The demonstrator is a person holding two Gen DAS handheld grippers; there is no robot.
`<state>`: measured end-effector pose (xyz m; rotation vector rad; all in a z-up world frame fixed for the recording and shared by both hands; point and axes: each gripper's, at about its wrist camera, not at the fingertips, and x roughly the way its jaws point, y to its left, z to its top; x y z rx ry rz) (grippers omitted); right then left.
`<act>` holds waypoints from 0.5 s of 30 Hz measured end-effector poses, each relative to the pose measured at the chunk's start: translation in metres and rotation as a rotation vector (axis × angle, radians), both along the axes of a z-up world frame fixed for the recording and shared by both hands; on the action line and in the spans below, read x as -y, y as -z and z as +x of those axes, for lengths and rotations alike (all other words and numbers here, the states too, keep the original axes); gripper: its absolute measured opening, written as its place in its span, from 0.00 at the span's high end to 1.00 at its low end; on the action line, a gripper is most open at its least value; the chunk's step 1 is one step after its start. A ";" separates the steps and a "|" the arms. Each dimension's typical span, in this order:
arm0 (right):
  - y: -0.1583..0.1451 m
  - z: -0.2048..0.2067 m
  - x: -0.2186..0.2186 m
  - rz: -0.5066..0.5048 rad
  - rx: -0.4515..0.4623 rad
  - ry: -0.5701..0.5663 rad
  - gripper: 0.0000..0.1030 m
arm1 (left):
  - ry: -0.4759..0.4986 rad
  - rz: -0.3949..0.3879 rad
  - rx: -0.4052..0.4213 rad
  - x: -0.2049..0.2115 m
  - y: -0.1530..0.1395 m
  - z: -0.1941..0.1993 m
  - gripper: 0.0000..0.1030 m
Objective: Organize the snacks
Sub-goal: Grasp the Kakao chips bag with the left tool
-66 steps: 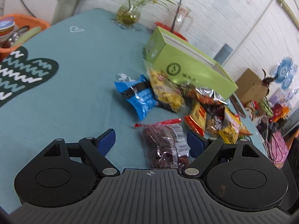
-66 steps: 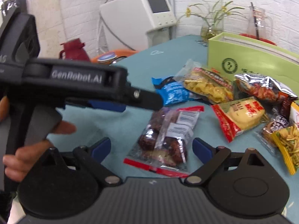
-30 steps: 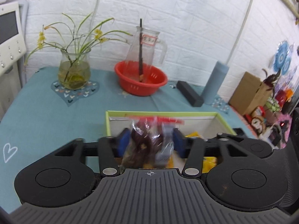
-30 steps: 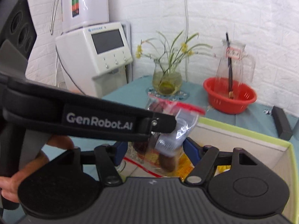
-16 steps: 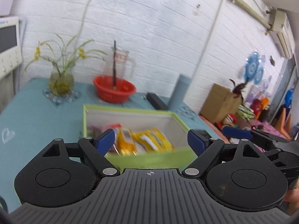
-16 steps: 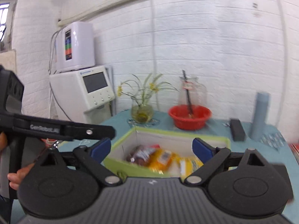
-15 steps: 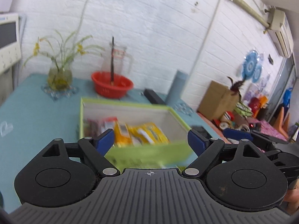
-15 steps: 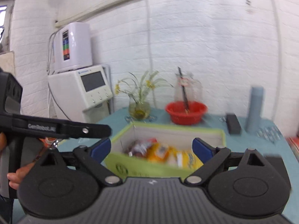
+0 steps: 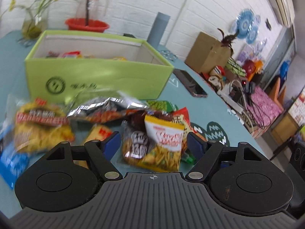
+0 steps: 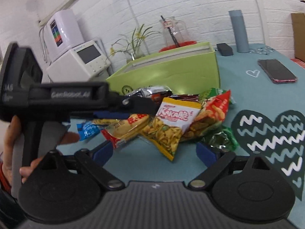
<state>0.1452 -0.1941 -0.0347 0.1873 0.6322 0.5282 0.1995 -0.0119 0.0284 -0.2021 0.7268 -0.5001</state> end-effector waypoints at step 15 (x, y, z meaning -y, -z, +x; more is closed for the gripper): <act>0.003 -0.036 -0.026 -0.047 -0.034 -0.185 0.09 | 0.113 0.057 -0.121 0.004 0.028 -0.055 0.83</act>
